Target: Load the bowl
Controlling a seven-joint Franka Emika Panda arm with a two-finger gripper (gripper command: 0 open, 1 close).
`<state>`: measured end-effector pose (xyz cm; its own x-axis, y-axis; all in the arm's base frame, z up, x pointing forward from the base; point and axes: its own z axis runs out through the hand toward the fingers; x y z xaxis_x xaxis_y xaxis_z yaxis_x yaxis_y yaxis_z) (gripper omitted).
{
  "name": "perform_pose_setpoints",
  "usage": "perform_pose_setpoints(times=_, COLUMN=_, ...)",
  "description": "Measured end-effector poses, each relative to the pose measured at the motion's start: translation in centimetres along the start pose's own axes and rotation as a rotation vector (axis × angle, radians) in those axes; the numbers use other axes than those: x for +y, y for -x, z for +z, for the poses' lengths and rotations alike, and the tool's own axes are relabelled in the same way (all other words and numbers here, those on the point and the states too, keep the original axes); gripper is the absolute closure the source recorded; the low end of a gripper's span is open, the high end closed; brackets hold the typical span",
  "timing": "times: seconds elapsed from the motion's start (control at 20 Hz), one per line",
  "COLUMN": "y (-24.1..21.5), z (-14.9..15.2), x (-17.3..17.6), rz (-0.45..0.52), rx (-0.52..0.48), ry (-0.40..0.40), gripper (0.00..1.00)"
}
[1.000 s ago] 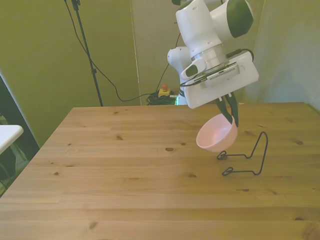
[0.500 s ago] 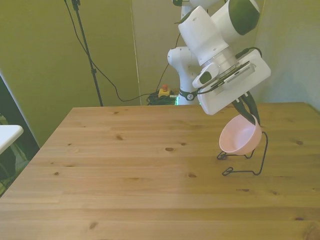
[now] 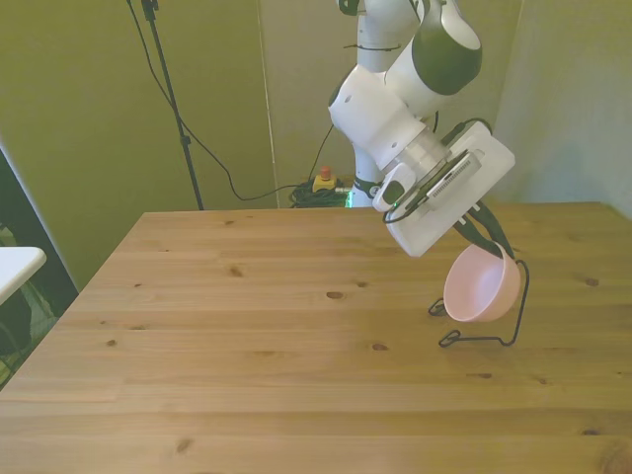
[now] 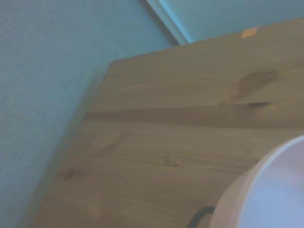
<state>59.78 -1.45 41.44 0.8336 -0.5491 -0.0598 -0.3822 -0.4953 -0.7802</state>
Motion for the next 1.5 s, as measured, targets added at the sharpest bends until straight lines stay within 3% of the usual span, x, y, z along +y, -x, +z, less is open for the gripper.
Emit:
perform_pose_setpoints(times=0.35, y=-0.6, z=1.4, x=1.2, rz=0.004, rx=-0.055, ry=-0.062, gripper=1.0)
perform_pose_setpoints(times=1.25, y=-0.7, z=1.5, x=2.7, rz=0.027, rx=-0.059, ry=-0.059, gripper=1.0)
perform_pose_setpoints(times=1.3, y=-0.7, z=1.5, x=2.8, rz=0.028, rx=-0.059, ry=-0.058, gripper=0.0)
perform_pose_setpoints(times=1.5, y=-0.7, z=1.5, x=2.8, rz=0.028, rx=-0.059, ry=-0.058, gripper=0.0)
